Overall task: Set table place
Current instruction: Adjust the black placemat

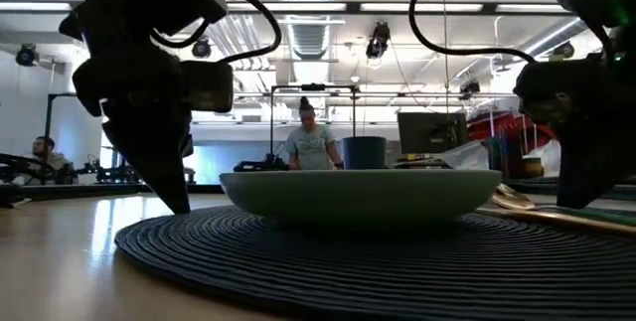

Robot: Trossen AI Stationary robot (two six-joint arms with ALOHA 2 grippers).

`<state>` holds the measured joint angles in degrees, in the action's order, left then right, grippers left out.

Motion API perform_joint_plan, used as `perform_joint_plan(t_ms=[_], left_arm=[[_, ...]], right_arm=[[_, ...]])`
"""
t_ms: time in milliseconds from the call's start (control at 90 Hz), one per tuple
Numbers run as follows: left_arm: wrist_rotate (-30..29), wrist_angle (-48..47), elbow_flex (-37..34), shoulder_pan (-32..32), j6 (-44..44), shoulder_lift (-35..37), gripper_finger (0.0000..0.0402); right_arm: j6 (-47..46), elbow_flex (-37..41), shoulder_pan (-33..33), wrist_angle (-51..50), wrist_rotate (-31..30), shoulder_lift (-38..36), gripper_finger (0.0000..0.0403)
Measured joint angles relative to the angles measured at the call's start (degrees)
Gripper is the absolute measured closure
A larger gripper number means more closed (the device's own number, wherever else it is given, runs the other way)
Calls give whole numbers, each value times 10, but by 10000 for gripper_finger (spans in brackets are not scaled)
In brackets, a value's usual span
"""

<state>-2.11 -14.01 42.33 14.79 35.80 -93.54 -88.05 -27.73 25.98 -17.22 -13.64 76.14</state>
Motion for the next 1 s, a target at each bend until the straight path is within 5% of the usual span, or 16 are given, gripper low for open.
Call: perform_joint_plan(t_ms=[711,1000], left_arm=[[-19,-9,-5,-34,-41,3,402],[-56,-56,-4,-40,-41,70,402]], right_arm=[[1,-20,0,0,1,3,403],[1,-26,0,-6,-1,3,403]])
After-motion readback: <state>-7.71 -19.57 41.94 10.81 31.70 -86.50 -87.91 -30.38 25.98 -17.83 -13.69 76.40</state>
